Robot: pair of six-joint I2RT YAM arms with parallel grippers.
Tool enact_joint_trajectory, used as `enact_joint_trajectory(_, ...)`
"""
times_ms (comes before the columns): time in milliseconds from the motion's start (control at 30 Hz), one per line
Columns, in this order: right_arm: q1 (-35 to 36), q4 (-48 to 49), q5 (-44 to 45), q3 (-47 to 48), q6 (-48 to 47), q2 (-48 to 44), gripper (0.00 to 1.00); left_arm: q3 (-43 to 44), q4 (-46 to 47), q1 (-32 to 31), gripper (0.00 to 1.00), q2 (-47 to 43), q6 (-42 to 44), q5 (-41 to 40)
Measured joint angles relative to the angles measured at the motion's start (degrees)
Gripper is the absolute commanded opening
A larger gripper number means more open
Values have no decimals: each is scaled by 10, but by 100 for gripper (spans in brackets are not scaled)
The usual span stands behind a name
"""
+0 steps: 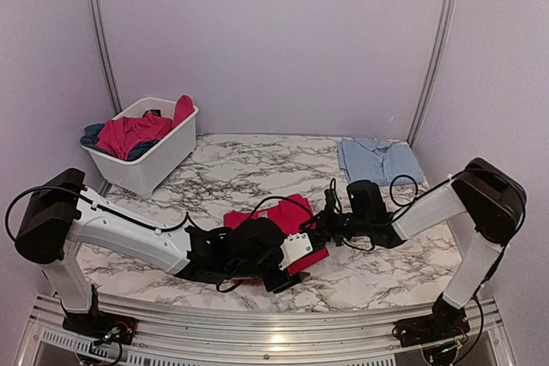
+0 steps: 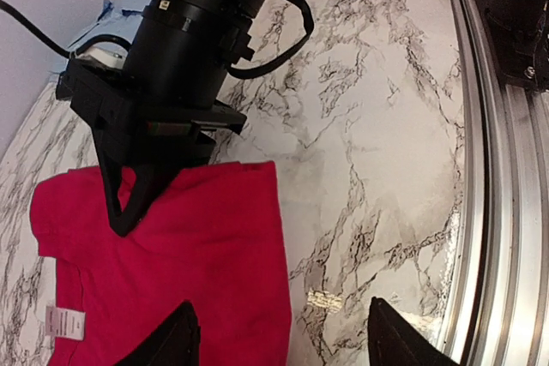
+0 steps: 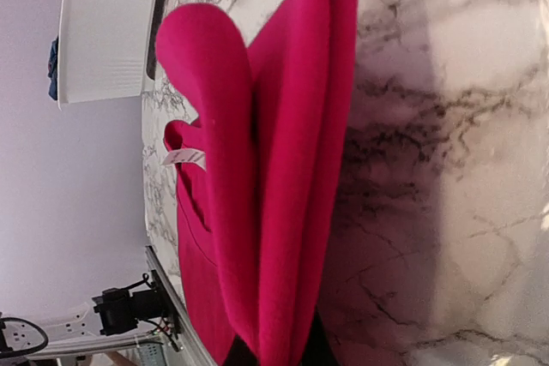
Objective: Fold and stack the mixed laundry pile
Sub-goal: Pass from the left arm to the right, then place the square-folded T-shirt at the center of the board.
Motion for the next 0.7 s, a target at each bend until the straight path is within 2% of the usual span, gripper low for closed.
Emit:
enact_joint_trajectory(67, -28, -101, 11, 54, -82, -31, 0, -12, 1, 3, 76, -21, -11, -7)
enact_joint_trajectory(100, -45, -122, 16, 69, -105, -36, 0, -17, 2, 5, 84, -32, -17, -10)
enact_joint_trajectory(167, -76, -223, 31, 139, -190, -36, 0, -26, 4, 10, 91, -49, -26, -15)
enact_joint_trajectory(200, -88, -269, 45, 178, -235, -29, 0, -30, 5, 13, 97, -56, -35, -16)
enact_joint_trajectory(233, -97, -310, 60, 215, -278, -21, 0, -34, 8, 14, 99, -60, -40, -21)
enact_joint_trajectory(400, -113, -470, 153, 368, -447, 33, 0, -52, 12, 20, 99, -63, -62, -31)
enact_joint_trajectory(700, -113, -616, 324, 544, -619, 126, 0, -69, 15, 20, 99, -65, -78, -31)
